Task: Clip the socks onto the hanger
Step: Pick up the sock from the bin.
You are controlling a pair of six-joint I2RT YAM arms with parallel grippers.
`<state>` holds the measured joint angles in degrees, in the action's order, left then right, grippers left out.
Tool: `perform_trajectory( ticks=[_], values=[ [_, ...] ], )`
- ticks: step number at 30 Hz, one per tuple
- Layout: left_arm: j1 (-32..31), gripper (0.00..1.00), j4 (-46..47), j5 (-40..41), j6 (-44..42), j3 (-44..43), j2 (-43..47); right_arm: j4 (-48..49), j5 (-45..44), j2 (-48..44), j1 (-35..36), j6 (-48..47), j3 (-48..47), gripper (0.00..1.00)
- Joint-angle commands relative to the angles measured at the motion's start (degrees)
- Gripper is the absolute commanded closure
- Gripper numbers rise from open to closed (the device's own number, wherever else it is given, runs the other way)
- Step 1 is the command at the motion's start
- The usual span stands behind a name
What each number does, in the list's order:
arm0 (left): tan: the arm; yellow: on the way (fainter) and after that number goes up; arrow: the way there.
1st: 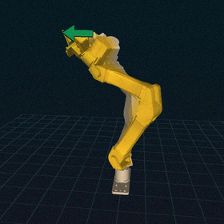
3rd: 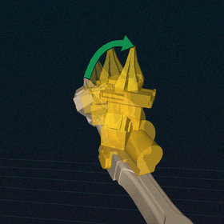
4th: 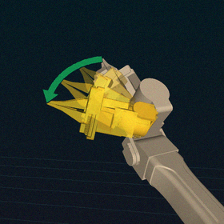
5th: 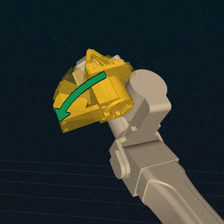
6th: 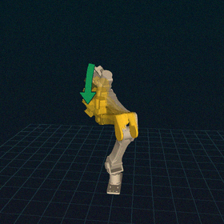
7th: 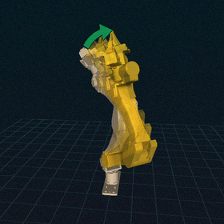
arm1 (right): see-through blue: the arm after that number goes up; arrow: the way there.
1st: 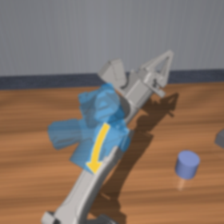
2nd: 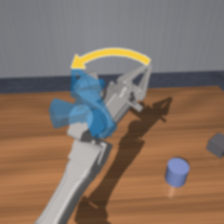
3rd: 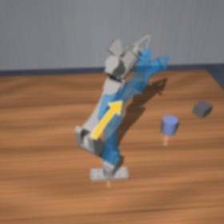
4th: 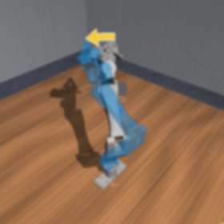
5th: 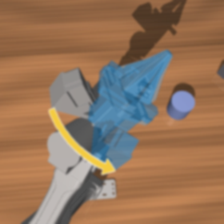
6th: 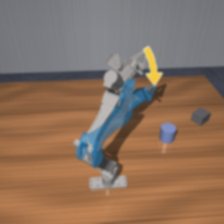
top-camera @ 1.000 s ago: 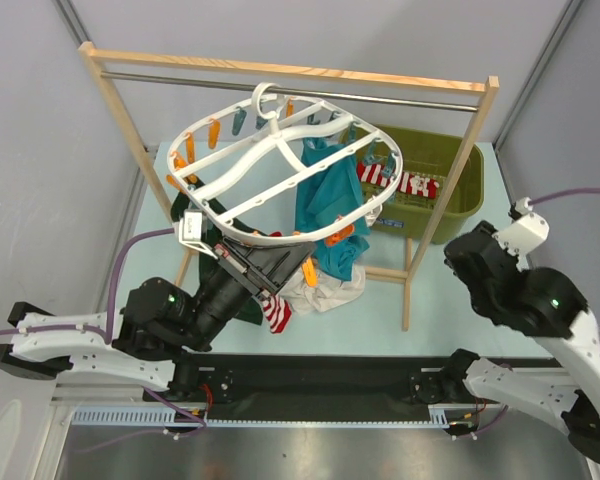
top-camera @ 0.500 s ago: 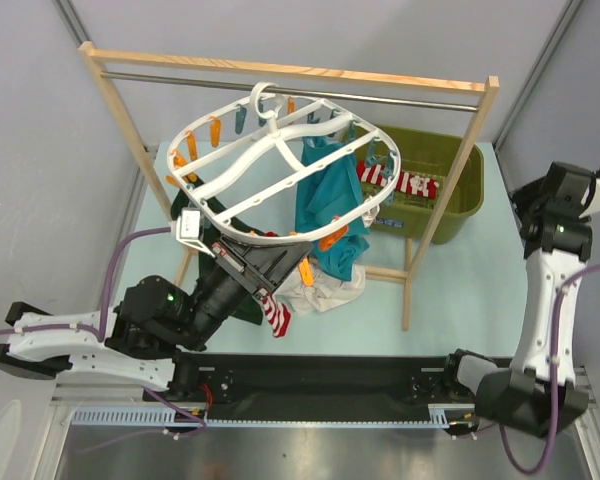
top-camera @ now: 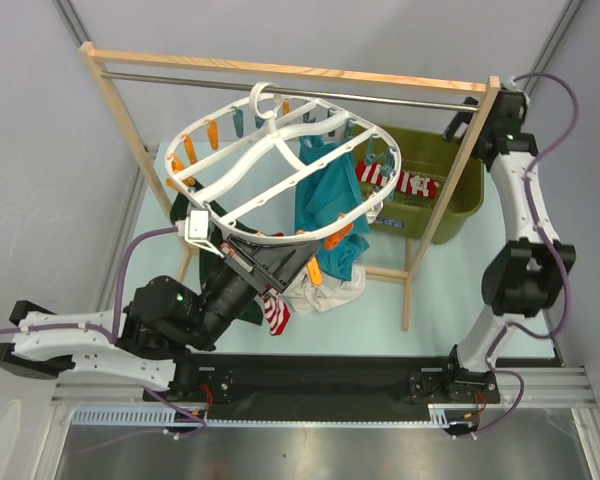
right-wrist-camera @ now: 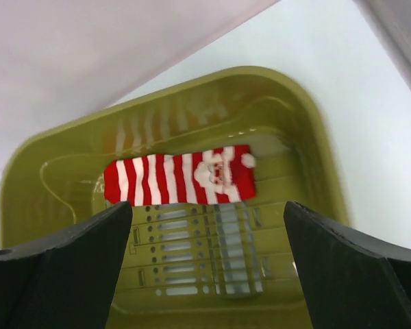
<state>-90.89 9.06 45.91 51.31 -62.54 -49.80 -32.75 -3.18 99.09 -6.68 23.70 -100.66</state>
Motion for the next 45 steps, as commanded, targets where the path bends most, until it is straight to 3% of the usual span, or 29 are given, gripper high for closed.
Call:
perform_trajectory(
  ticks=[1, 5, 14, 19, 24, 25, 27, 30, 34, 36, 41, 45],
  values=[
    [0.01, 1.00, 1.23, 0.76, -1.04, 0.14, 0.14, -8.70, 1.07, 9.23, 4.47, -7.96, -9.27, 0.00],
    [0.01, 1.00, 0.70, 1.11, -0.25, 0.32, 0.14, -16.98, -0.07, 15.60, 7.89, -9.38, -13.86, 0.00],
    [0.01, 1.00, -0.53, 1.90, 0.54, 0.49, 0.85, -22.69, -0.68, 19.99, 10.54, -6.92, -8.06, 0.01],
    [0.01, 1.00, -1.41, 2.60, 2.22, 0.93, 1.20, -18.85, -2.63, 22.46, 10.28, -6.04, -3.58, 0.03],
    [0.01, 1.00, -1.85, 3.13, 1.86, 0.58, 1.02, -14.71, -2.89, 24.92, 10.72, -6.13, -3.66, 0.16],
    [0.01, 1.00, -1.85, 3.31, 1.78, 0.49, 1.02, -14.45, -3.15, 25.36, 10.72, -6.13, -3.84, 0.26],
    [0.01, 1.00, -2.03, 3.31, 1.86, 0.49, 1.02, -13.57, -2.97, 25.54, 10.81, -5.25, -3.84, 0.35],
    [-0.07, 1.00, -1.85, 3.66, 1.78, 0.32, 0.93, -13.12, -2.62, 26.07, 10.81, -4.11, -4.28, 0.56],
    [0.01, 1.00, -1.85, 3.48, 0.99, -0.12, 0.58, -15.05, -2.97, 26.51, 10.63, -3.58, -9.26, 0.92],
    [0.01, 1.00, -1.94, 3.48, 0.90, -0.21, 0.58, -15.33, -2.54, 25.02, 10.55, -3.31, -11.30, 1.00],
    [0.01, 1.00, -1.68, 3.31, 0.90, -0.03, 0.58, -19.26, -0.51, 25.18, 8.97, -2.61, -24.98, 1.00],
    [0.01, 1.00, -1.76, 3.48, 0.98, 0.31, 1.02, -18.85, 4.22, 25.54, 7.12, -1.03, -28.80, 1.00]
  ],
)
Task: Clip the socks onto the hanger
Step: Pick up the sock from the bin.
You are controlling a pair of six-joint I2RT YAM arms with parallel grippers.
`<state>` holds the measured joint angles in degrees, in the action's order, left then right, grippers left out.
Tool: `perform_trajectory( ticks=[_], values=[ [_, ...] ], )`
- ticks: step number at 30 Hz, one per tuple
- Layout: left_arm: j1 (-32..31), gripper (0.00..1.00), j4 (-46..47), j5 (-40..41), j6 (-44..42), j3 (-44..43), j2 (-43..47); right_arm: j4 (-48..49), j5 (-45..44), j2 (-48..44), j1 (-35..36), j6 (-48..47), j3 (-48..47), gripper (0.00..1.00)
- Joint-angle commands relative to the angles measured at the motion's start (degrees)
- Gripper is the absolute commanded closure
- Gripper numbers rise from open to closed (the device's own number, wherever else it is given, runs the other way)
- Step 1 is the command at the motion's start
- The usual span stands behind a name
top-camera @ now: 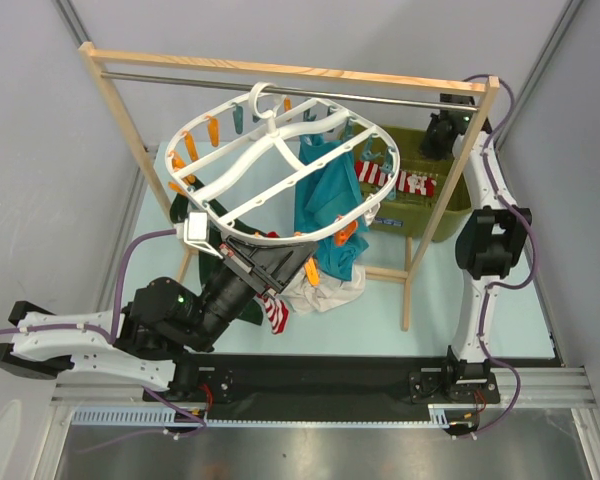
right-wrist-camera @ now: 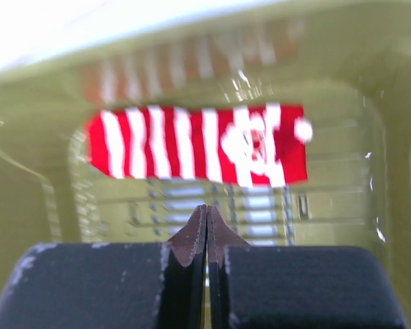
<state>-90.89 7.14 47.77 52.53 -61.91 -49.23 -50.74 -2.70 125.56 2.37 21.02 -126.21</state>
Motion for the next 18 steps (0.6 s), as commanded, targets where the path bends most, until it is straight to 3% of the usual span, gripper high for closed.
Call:
perform_trajectory(
  ticks=[1, 8, 9, 12, 18],
  values=[
    [0.01, 1.00, 0.25, 1.45, -0.15, -0.32, 0.54, -0.59, 5.41, -0.84, -3.41, 2.27, -3.42, 1.00],
    [-0.07, 1.00, 0.42, 1.10, -0.06, -0.40, 0.19, 3.98, 12.26, -0.67, -4.22, 0.97, -1.58, 1.00],
    [0.01, 1.00, 0.42, 0.92, 0.20, -0.40, 0.02, 4.94, 17.15, 0.03, -4.04, 0.00, -0.88, 0.88],
    [0.01, 1.00, 0.25, 0.75, 0.38, -0.49, -0.16, 3.64, 19.75, 3.55, -3.08, -3.51, -2.28, 0.54],
    [0.01, 1.00, 1.57, 1.97, -1.99, 0.48, 1.07, 5.38, 14.49, 0.93, 0.26, -6.86, 5.96, 0.19]
  ],
)
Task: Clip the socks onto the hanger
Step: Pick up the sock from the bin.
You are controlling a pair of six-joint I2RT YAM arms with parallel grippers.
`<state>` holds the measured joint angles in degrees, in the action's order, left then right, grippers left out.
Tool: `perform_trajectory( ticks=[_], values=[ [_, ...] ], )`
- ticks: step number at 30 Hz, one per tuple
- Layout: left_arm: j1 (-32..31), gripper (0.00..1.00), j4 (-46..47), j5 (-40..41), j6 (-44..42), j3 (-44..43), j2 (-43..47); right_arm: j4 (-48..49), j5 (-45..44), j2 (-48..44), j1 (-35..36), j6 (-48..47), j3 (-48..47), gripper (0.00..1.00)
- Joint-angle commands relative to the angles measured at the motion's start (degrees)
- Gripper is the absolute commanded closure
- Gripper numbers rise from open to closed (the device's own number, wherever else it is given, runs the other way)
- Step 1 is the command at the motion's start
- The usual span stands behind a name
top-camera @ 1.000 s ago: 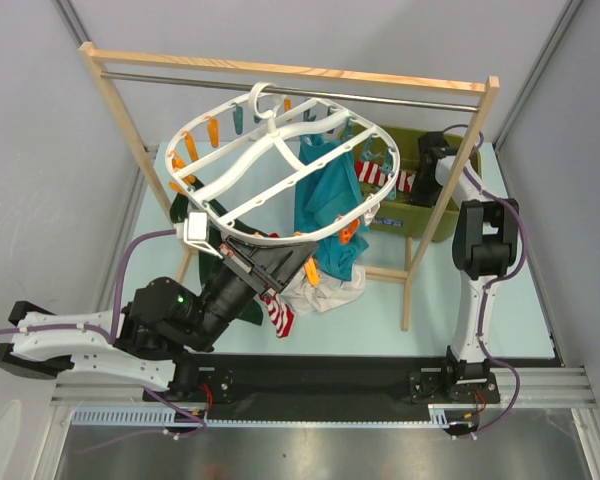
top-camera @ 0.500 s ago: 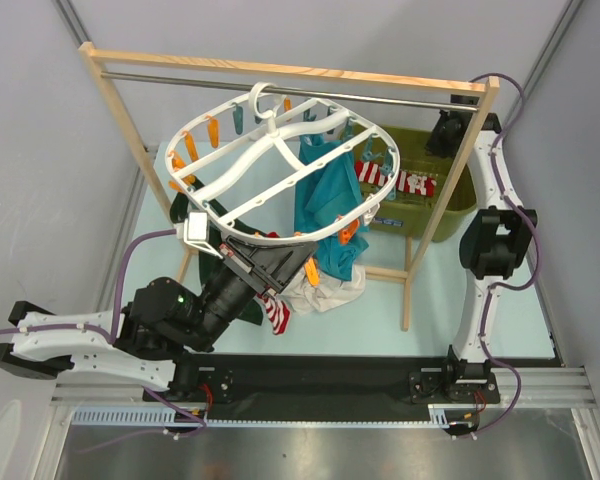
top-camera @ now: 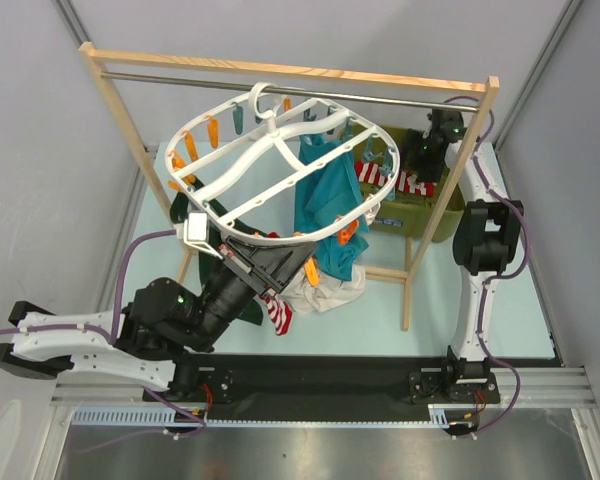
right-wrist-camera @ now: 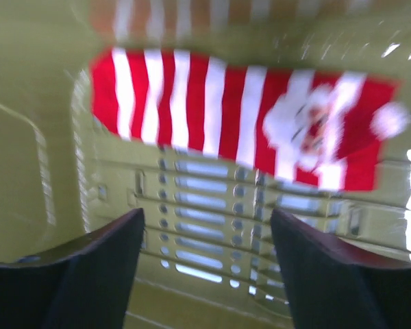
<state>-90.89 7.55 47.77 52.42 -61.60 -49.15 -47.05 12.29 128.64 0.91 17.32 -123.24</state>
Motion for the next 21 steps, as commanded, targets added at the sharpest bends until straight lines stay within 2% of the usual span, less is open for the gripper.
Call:
perform_trajectory(
  ticks=[1, 6, 8, 11, 13, 16, 18, 21],
  values=[
    [0.01, 1.00, 0.37, 2.59, -2.23, -0.27, 0.98, 2.57, -1.30, -2.95, 1.73, -3.26, 3.96, 0.17],
    [0.28, 1.00, -2.45, 2.77, -4.43, -3.34, 1.15, 3.02, -6.30, -5.24, 1.47, -4.84, 5.64, 0.09],
    [0.28, 1.00, -3.34, 3.21, -2.07, -2.91, 1.59, 2.49, -8.33, -5.50, 1.47, -4.49, 5.90, 0.07],
    [0.28, 1.00, -3.23, 5.83, -4.61, -1.41, 3.35, 8.09, -12.20, -9.36, 1.64, -4.93, 11.77, 0.04],
    [0.28, 1.00, -5.18, 7.86, -0.77, -1.94, 3.70, 12.48, -12.21, -12.26, 1.55, -4.49, 16.00, 0.00],
    [0.19, 1.00, -9.03, 7.78, 3.72, -3.87, 1.52, 13.12, -12.21, -12.02, 1.12, -4.05, 14.80, 0.00],
    [0.36, 1.00, -9.48, 8.30, -0.10, -6.84, 0.20, 12.86, -9.85, -10.87, 0.94, -4.57, 12.60, 0.01],
    [1.33, 1.00, -10.63, 9.63, 0.57, -7.75, -0.87, 15.31, -4.15, -9.03, 1.03, -3.09, 11.80, 0.02]
  ],
)
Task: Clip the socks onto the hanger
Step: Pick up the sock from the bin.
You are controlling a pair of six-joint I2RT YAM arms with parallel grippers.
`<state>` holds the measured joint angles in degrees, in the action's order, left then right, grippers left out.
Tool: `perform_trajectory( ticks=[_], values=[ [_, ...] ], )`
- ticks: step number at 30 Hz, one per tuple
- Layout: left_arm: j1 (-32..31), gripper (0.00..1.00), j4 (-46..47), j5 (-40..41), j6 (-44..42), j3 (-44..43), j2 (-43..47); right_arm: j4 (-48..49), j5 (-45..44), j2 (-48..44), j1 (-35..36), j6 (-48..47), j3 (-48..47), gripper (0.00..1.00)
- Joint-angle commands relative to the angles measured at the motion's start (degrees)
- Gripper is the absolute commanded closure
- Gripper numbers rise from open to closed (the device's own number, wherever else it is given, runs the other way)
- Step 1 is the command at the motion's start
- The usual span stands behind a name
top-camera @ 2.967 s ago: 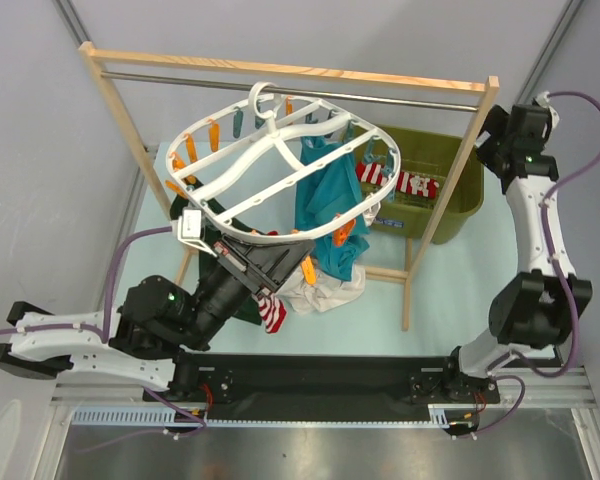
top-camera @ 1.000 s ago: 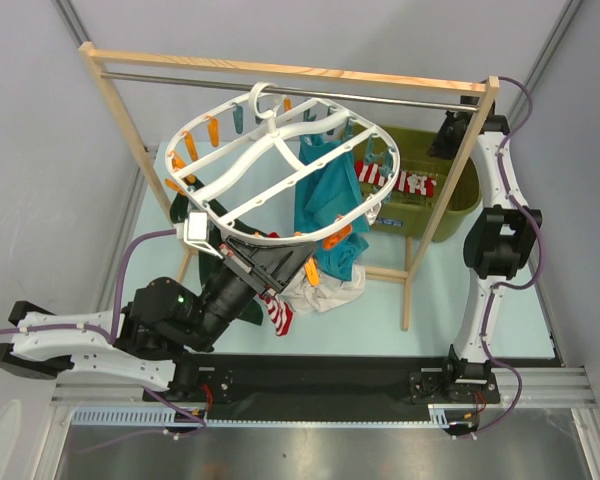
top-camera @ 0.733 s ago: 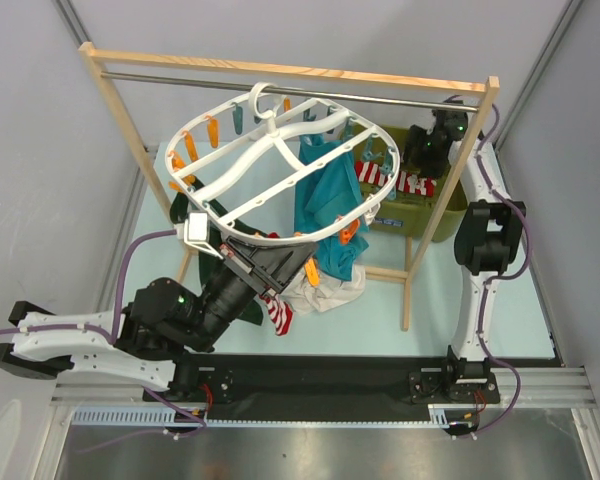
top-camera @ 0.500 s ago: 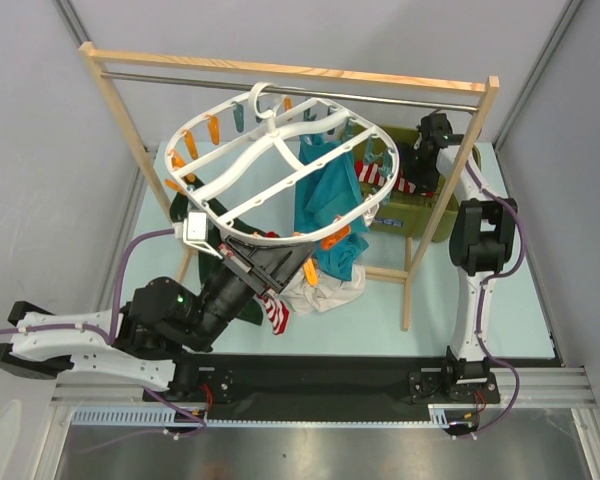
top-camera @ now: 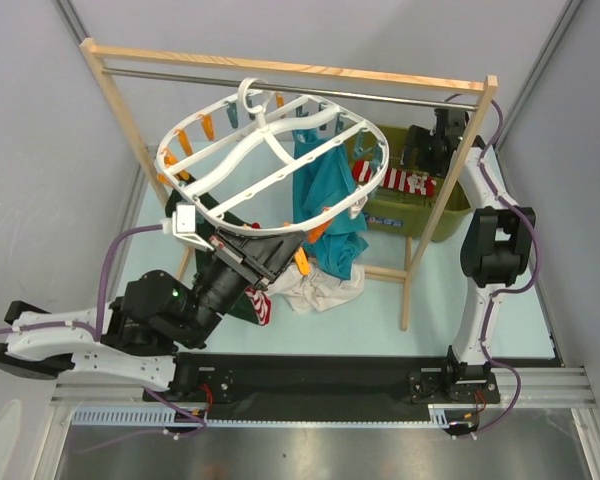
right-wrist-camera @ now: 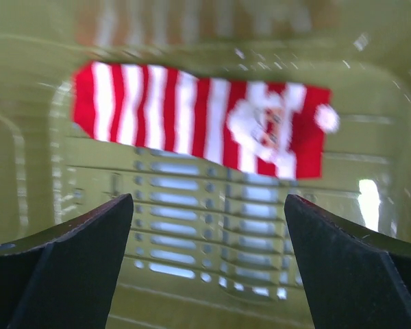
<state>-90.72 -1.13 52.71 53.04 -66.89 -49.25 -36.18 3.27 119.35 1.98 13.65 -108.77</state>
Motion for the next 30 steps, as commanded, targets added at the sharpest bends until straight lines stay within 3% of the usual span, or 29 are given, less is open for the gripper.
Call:
perform_trajectory(
  ticks=[1, 7, 9, 17, 30],
  values=[
    [1.77, 1.00, -1.52, 4.51, 1.01, -1.67, -0.58, 6.11, 6.21, 0.62, 0.48, 0.76, -2.67, 0.03],
    [1.77, 1.00, -2.39, 4.07, 2.34, -1.92, -1.54, 7.53, 4.82, 7.64, 3.91, 4.62, -9.08, 0.14],
    [1.77, 1.00, -2.13, 4.25, 2.51, -1.93, -1.98, 8.14, 2.54, 10.10, 4.35, 6.55, -10.76, 0.24],
    [1.77, 1.00, -3.79, 2.93, 2.07, -2.45, -2.42, 14.03, -11.95, 13.27, 6.72, 3.06, -9.97, 0.22],
    [1.77, 1.00, -4.41, 2.92, 3.21, -2.01, -2.16, 11.06, -9.68, 18.55, 5.84, 1.12, -11.64, 0.30]
  ],
)
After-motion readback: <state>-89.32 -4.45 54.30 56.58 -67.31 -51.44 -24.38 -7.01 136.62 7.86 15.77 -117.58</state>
